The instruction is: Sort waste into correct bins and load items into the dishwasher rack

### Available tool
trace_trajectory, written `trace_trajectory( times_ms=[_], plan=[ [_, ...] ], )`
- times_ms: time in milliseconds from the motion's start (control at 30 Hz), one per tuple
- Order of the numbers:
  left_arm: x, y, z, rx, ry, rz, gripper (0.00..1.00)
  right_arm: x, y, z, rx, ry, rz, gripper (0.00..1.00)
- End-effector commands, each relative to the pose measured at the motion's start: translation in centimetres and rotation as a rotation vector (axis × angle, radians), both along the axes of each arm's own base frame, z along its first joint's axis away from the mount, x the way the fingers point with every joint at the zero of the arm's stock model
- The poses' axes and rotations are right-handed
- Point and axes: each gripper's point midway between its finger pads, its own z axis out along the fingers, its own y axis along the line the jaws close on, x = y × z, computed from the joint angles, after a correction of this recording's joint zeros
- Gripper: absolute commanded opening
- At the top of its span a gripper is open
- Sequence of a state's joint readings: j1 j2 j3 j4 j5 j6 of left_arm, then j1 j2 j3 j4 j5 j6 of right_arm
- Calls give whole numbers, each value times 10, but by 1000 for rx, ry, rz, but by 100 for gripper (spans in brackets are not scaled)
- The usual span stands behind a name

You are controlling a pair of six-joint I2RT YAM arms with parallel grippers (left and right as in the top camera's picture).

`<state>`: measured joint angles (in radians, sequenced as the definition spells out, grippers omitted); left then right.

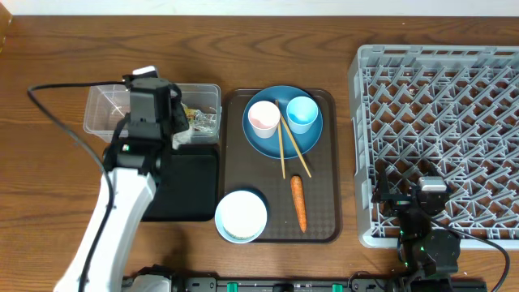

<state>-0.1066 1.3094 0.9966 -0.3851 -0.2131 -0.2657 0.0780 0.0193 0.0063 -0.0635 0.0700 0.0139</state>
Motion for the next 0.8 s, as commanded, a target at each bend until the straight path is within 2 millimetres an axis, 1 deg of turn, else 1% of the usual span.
trace_trajectory(
  times_ms=[0, 100, 200, 300, 400, 467, 533, 567, 633, 667, 700, 767],
  plan=[
    [11, 7, -12, 0, 25, 28, 13, 0, -3, -1, -8, 4, -13, 99],
    [16, 6, -19, 1, 33, 28, 13, 0, -3, -1, -8, 4, -13, 99],
    [16, 6, -13, -1, 17, 28, 13, 0, -3, -1, -8, 4, -13, 99],
    [8, 5, -6, -6, 16, 22, 13, 0, -3, -1, -8, 4, -13, 99],
    [-11, -3, 2, -46, 36, -18, 13, 0, -3, -1, -8, 4, -13, 99],
    [-30, -11, 9, -101, 56, -43, 13, 0, -3, -1, -8, 4, -13, 99],
    [-54, -17, 12, -177, 92, -24, 14, 0, -3, -1, -8, 4, -13, 99],
    [-67, -18, 11, -208, 117, -10, 17, 0, -3, -1, -8, 4, -13, 99],
    [-95, -16, 6, -239, 186, 39, 35, 0, -3, -1, -8, 4, -13, 99],
    [-106, -15, 3, -238, 222, 47, 39, 0, -3, -1, -8, 4, -13, 99],
    [-113, -14, -1, -233, 250, 50, 46, 0, -3, -1, -8, 4, -13, 99],
    [-123, -14, -11, -228, 300, 57, 53, 0, -3, -1, -8, 4, -13, 99]
  ],
)
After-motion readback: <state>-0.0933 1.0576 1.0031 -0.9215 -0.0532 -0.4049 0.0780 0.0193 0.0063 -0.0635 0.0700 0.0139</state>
